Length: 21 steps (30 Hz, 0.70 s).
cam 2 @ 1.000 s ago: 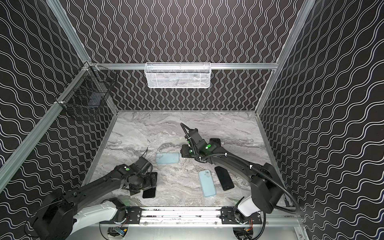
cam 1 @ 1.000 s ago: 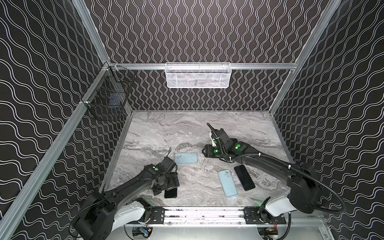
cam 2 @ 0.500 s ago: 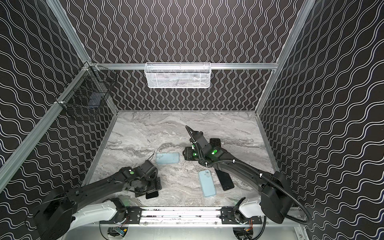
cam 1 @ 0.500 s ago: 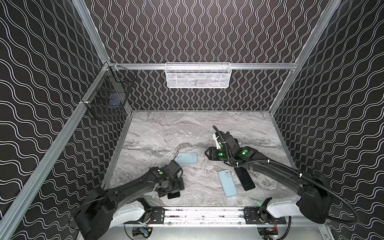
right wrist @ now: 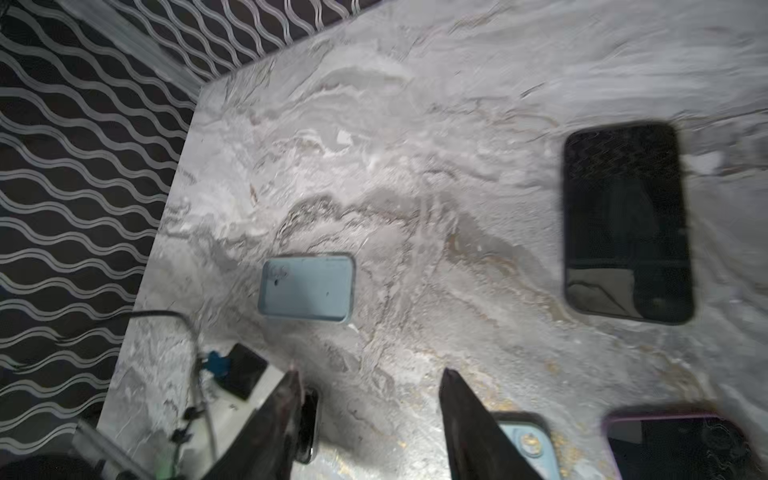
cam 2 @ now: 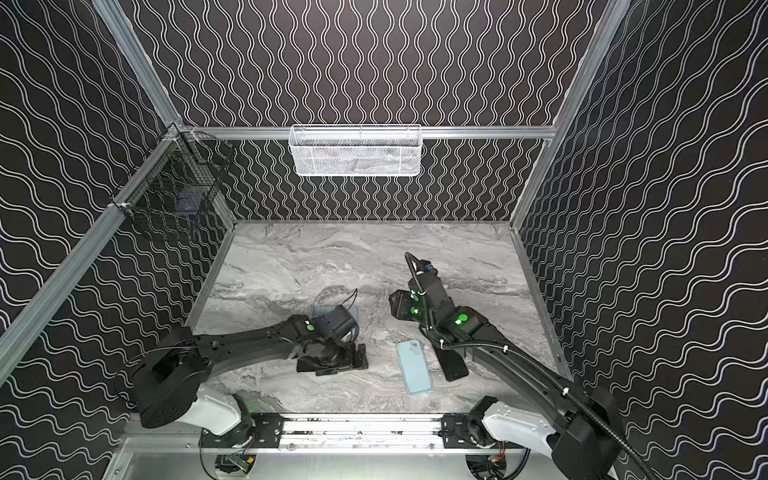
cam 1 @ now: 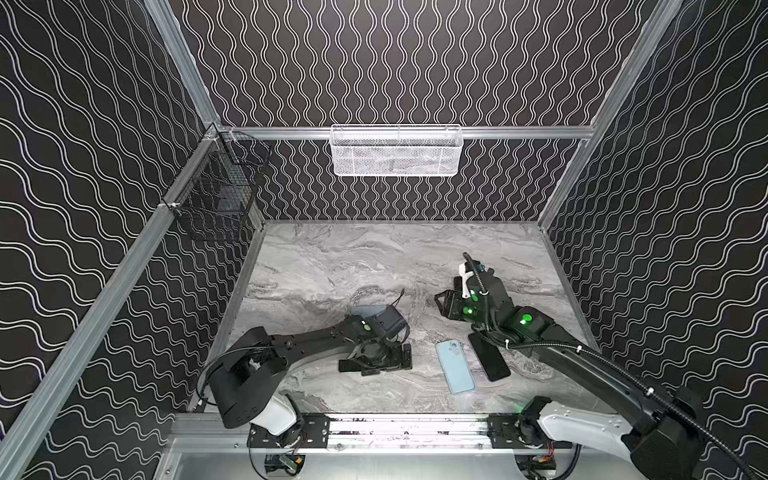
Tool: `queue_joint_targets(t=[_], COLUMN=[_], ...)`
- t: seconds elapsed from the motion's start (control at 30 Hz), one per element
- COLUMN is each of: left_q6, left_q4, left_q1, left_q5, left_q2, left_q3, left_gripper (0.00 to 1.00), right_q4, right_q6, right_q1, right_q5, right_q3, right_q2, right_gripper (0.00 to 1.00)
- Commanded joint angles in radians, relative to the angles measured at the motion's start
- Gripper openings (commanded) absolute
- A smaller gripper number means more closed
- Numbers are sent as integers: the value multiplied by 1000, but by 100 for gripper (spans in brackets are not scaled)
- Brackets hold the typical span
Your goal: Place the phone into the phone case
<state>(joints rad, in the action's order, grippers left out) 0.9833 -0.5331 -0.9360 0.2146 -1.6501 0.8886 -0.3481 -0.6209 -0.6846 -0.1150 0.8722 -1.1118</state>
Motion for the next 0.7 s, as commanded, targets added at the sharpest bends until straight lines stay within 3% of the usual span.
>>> queue_joint_targets(t=[0.0, 0.13, 0.23, 0.37, 0.57, 0.67], left_q6=[-84, -205, -278, -315, -310, -287], left_q4=[-107, -303, -381, -300, -42, 61], left_q1=[5, 58, 217, 446, 537, 542], left_q5=[-87, -270, -329, -179, 88, 163], left_q2=[78, 212, 304, 396, 333, 322], left_q3=[40, 75, 44, -91, -273, -320], left_gripper=[99, 99, 98, 98, 99, 98], right_q4=[-34, -21, 19, 46, 84, 102], right_q6=[-17, -8, -11, 21, 40, 32], right_q1=[13, 18, 18, 18, 16, 17], right_q5=[1, 120, 185, 259, 376, 386], right_q3=[-15, -33, -81, -119, -127, -127], right_q2=[12, 1, 13, 5, -76, -89], right_gripper=[58, 65, 67, 70, 76, 77])
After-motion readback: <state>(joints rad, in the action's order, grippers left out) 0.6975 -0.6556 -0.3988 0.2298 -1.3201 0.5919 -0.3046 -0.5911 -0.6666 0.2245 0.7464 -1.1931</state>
